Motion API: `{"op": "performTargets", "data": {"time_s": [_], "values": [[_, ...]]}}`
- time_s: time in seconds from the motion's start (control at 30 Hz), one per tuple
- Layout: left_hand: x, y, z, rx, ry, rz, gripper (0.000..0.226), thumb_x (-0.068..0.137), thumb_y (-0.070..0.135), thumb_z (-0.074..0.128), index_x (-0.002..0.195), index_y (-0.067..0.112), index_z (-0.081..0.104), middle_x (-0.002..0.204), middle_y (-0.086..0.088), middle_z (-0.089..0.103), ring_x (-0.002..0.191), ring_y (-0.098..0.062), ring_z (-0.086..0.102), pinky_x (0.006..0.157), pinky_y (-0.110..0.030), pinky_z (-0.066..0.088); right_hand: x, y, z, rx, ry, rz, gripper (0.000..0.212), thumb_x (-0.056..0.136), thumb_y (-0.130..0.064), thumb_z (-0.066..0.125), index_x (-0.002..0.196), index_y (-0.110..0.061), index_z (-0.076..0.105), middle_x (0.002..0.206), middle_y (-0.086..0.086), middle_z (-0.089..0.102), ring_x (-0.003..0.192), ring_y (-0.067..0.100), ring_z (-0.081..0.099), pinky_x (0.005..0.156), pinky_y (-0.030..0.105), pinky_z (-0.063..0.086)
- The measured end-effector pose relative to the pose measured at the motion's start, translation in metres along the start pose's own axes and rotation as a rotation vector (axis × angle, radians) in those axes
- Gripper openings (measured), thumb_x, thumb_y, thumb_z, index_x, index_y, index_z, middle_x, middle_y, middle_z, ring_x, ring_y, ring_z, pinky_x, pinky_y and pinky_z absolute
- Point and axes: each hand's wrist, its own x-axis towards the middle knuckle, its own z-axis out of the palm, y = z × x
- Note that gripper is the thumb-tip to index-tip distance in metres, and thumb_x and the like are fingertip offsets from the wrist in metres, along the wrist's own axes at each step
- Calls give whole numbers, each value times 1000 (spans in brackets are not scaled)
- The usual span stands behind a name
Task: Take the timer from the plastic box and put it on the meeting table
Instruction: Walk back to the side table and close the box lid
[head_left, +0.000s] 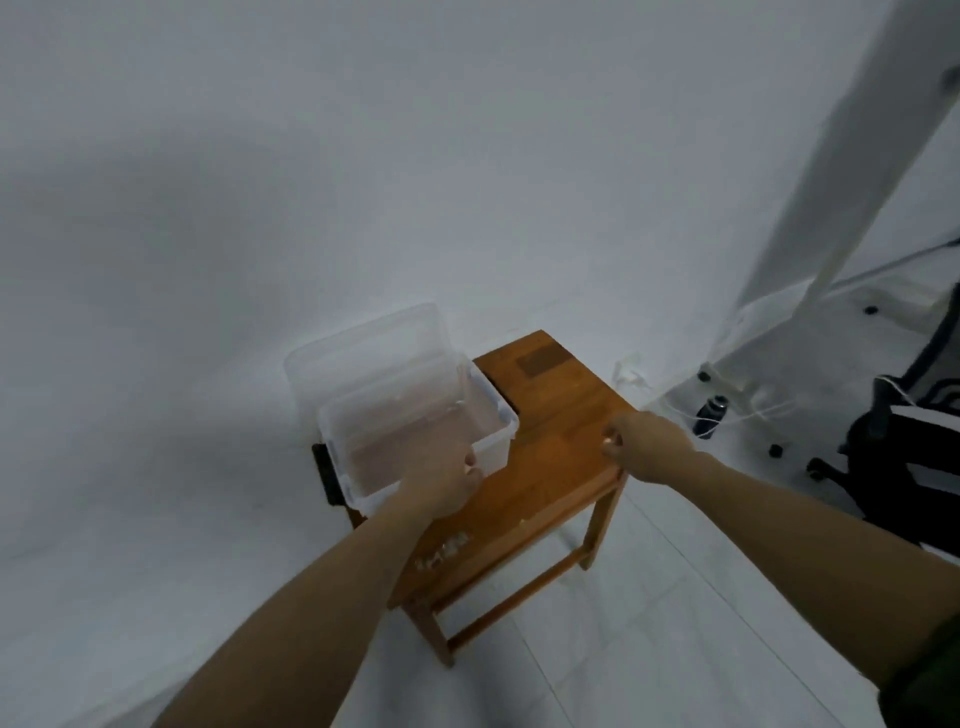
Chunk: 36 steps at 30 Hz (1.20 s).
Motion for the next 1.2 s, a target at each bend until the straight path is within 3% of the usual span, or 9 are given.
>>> {"op": "performTargets", "data": {"time_s": [0.23,0.33,0.53,0.63,0.77,0.87,0.97,1.07,1.2], "values": [[20,-62,-27,-102,41,-297,16,96,29,50,86,18,54,83,-4,54,72,-19,51,65,-28,45,102,-49,0,49,-49,-225,21,90,-35,55,95,-17,65,87,-1,66,75,15,61,68,28,51],[31,-102,-40,-208,123,-435,23,95,30,53,97,12,66,88,-8,68,76,-24,64,71,-34,54,138,-84,0,83,-82,-283,15,89,-32,55,87,-19,62,76,-4,62,70,15,61,60,25,48],[65,-174,-69,-538,325,-655,20,89,23,60,97,7,69,97,-16,72,88,-33,69,81,-39,57,198,-130,-14,185,-76,-298,30,90,-36,57,111,-16,66,104,1,70,80,14,64,73,32,56],[81,-196,-75,-725,391,-764,16,88,19,59,92,5,67,96,-21,70,87,-35,67,80,-41,54,225,-144,-17,253,-85,-271,30,91,-35,58,109,-14,67,101,3,71,74,13,62,67,29,52],[107,-213,-81,-901,479,-871,19,92,18,54,102,5,62,86,-11,59,78,-26,54,76,-36,46,270,-157,-8,361,-100,-207,27,94,-26,55,110,-10,69,103,6,70,81,18,64,76,35,57],[127,-218,-85,-1067,553,-941,14,98,20,47,97,11,57,76,-7,50,66,-19,46,75,-37,42,305,-166,0,510,-137,-124,26,95,-21,52,108,-6,68,95,9,70,74,21,62,67,33,51],[136,-222,-86,-1221,613,-995,31,101,26,41,125,10,52,98,-10,54,83,-24,50,81,-39,45,329,-175,10,675,-208,8,30,95,-21,49,104,2,66,86,18,69,65,25,55,61,35,43],[150,-228,-88,-1316,642,-1079,34,101,33,39,123,12,53,108,-12,54,97,-28,54,84,-41,50,364,-185,22,803,-329,142,34,94,-24,49,108,4,63,77,17,63,63,26,50,58,36,40],[160,-228,-86,-1395,645,-1079,48,102,40,34,133,7,52,120,-16,53,115,-34,52,100,-47,45,380,-194,31,851,-484,212,32,96,-31,45,102,-7,66,94,21,66,73,29,56,71,42,55]]}}
